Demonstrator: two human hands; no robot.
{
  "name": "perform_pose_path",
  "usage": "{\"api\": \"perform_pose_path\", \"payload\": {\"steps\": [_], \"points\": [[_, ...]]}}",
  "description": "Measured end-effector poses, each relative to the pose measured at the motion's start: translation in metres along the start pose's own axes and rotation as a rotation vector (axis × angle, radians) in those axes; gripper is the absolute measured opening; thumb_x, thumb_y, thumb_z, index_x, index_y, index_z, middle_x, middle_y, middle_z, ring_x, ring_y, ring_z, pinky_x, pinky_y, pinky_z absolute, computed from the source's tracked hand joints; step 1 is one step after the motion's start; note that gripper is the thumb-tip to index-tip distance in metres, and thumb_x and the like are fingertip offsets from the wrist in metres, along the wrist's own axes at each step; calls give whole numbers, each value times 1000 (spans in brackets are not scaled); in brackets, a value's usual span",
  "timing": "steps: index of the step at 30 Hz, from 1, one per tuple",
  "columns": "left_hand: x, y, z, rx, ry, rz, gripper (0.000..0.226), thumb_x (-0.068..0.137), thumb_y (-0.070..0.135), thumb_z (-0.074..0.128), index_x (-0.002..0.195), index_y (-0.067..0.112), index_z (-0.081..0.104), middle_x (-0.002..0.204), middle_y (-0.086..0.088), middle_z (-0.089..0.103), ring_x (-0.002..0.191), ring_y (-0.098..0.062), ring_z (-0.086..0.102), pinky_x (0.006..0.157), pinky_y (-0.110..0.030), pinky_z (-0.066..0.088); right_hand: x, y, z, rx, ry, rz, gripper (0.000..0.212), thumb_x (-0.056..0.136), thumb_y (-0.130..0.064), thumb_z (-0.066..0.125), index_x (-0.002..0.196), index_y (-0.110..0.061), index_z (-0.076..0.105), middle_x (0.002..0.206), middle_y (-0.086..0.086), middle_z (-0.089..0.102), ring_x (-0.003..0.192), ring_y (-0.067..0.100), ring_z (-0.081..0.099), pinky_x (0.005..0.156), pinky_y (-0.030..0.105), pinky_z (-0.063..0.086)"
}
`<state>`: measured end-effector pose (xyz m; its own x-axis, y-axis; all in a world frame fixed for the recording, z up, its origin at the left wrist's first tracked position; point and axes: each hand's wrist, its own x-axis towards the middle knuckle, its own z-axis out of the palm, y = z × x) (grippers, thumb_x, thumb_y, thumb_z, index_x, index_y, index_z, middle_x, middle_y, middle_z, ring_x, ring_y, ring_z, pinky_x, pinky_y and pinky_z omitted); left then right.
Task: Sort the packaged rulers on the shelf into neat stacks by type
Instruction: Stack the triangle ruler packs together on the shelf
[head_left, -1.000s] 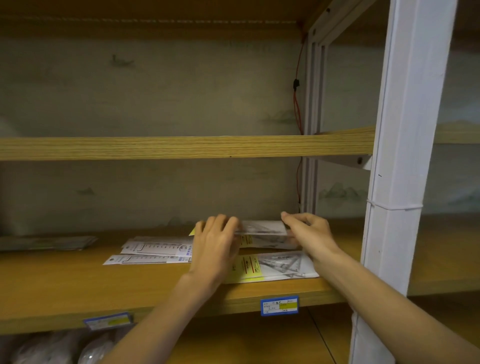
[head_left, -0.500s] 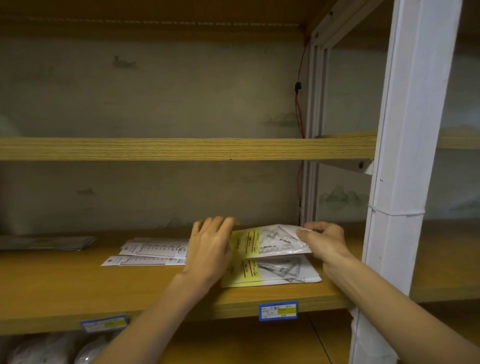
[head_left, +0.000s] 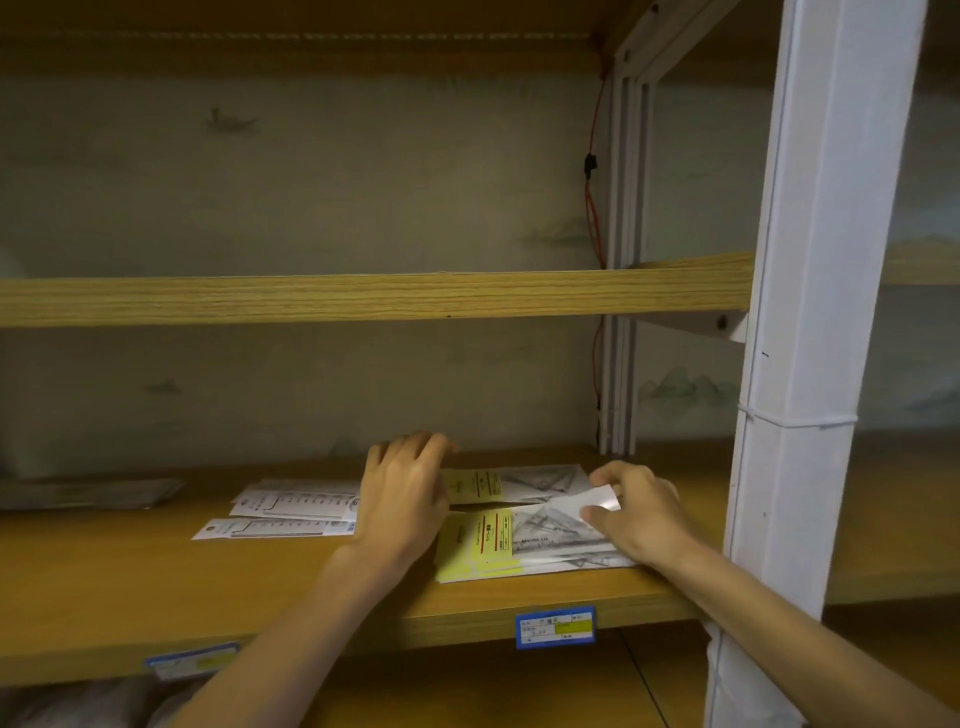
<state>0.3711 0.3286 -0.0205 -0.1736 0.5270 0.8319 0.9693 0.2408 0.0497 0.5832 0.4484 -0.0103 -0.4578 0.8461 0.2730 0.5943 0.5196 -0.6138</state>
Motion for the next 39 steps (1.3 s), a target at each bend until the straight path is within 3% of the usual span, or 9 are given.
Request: {"api": "perform_pose_path", "payload": {"steps": [3, 6, 12, 16, 21, 28, 35, 39], "points": [[3, -3, 3, -3, -30, -6, 41, 66, -5, 71, 100, 15, 65, 97, -4, 68, 93, -29, 63, 80, -41, 45, 1, 2, 1, -65, -37, -28, 43, 87, -29, 69, 128, -26, 53, 129, -2, 56, 122, 20, 50, 100, 36, 45], [7, -4, 10, -25, -89, 1, 34, 72, 0, 69, 101, 18, 66, 100, -2, 68, 94, -28, 63, 80, -41, 45, 6, 3, 2, -42, 12, -46, 37, 89, -29, 68, 123, -27, 56, 125, -4, 59, 124, 20, 50, 103, 42, 44], [22, 0, 26, -138, -305, 89, 19, 93, 24, 57, 111, 23, 62, 114, 4, 64, 105, -24, 58, 85, -38, 43, 21, -4, 6, 104, 121, -53, 27, 89, -26, 68, 114, -22, 62, 110, -3, 63, 106, 18, 58, 93, 35, 50], [32, 9, 35, -128, -499, 75, 31, 93, 47, 52, 118, 29, 55, 121, 6, 58, 110, -19, 55, 87, -34, 45, 28, -8, 5, 189, 182, -35, 20, 90, -26, 66, 108, -22, 63, 100, -4, 65, 97, 17, 60, 86, 32, 50], [45, 13, 52, -206, -656, 36, 46, 86, 59, 56, 124, 33, 52, 129, 4, 55, 117, -20, 52, 92, -35, 46, 36, -10, 4, 214, 227, -40, 15, 89, -24, 66, 103, -22, 65, 93, -5, 67, 97, 17, 61, 84, 28, 49], [51, 13, 68, -218, -786, 18, 44, 82, 51, 66, 122, 38, 52, 128, 5, 56, 116, -20, 52, 95, -39, 46, 40, -10, 7, 225, 230, -49, 10, 88, -22, 66, 97, -26, 64, 92, -7, 67, 95, 17, 62, 83, 28, 50], [54, 12, 64, -254, -754, 55, 33, 86, 43, 66, 117, 34, 59, 120, 8, 61, 110, -14, 55, 91, -32, 46, 39, -10, 8, 230, 205, -47, 13, 89, -20, 66, 102, -23, 65, 93, -6, 67, 92, 13, 61, 76, 22, 43], [51, 11, 59, -234, -697, 83, 24, 94, 31, 54, 118, 34, 57, 120, 5, 62, 110, -18, 58, 89, -35, 48, 38, -8, 7, 229, 202, -33, 15, 89, -19, 65, 104, -21, 65, 95, -5, 67, 94, 13, 61, 78, 21, 42]]}}
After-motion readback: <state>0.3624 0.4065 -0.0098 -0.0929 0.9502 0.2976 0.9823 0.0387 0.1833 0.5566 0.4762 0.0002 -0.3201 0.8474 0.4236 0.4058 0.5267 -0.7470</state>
